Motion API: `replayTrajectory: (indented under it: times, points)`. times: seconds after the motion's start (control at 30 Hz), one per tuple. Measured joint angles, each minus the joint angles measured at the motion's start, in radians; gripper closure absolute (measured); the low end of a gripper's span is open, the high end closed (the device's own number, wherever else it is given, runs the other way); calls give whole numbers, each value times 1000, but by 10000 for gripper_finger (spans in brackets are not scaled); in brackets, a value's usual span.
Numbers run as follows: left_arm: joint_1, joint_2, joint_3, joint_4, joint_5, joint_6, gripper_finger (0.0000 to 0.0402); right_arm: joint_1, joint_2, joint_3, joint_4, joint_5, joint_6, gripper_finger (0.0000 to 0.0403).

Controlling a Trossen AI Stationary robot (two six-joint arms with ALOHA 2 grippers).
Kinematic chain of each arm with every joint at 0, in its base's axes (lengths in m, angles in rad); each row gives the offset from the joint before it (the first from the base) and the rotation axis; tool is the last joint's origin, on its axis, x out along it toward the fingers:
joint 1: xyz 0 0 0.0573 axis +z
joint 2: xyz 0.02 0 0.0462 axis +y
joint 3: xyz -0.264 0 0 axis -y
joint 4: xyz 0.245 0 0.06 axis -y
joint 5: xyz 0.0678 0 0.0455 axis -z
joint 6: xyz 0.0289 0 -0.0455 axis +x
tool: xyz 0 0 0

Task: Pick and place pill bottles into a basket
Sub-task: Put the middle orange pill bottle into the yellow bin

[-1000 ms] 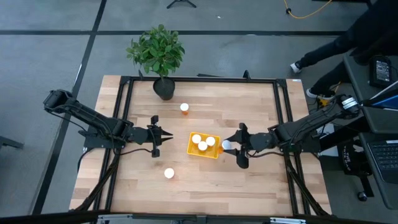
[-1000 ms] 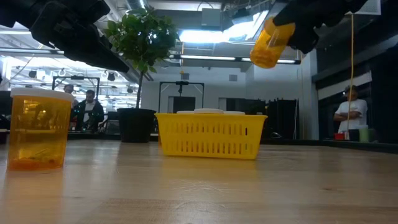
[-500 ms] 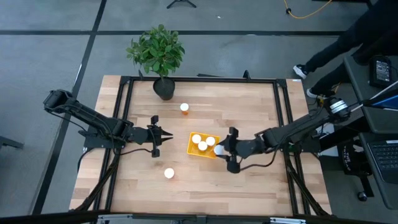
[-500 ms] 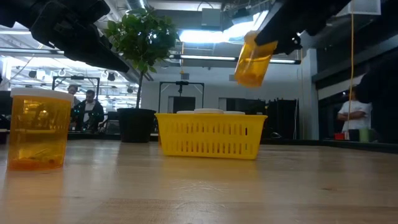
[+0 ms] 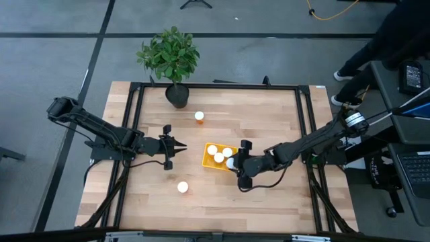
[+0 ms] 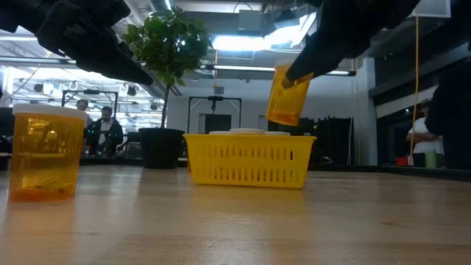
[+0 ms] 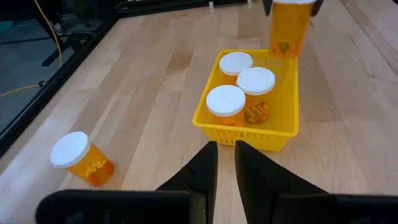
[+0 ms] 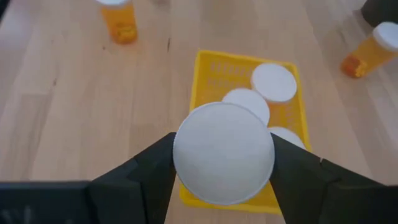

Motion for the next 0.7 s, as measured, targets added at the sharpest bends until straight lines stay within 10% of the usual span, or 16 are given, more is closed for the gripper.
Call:
replayTrajectory:
  times: [0.7]
  points:
    - [0,0,0,2,0,0,348,-23,102,-1,6,10,-4,176]
